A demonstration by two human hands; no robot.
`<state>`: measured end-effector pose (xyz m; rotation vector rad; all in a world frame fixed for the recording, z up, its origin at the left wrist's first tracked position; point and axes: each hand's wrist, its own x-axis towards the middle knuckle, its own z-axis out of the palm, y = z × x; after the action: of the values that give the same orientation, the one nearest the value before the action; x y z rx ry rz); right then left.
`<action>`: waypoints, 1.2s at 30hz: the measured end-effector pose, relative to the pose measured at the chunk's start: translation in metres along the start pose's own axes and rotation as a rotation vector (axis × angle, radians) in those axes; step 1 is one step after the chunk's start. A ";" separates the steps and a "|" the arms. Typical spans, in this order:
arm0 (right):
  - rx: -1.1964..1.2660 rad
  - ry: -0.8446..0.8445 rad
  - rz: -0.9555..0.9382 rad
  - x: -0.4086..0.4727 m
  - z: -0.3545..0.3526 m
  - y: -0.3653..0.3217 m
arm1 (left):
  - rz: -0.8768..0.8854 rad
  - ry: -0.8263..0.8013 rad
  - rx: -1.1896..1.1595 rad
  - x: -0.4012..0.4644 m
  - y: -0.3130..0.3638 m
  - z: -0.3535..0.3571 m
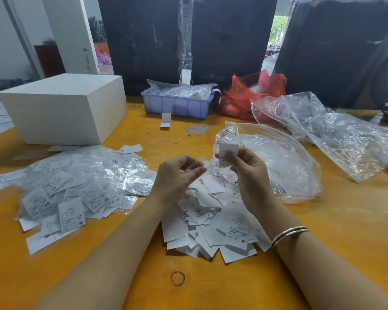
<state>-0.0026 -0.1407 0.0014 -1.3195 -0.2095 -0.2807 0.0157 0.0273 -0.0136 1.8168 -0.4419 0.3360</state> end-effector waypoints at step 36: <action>0.411 0.127 0.006 -0.006 0.024 -0.002 | -0.030 -0.145 -0.225 -0.003 0.001 0.004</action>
<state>-0.0086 -0.1177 0.0073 -0.8924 -0.1457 -0.2973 0.0126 0.0237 -0.0146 1.6310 -0.5313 0.1279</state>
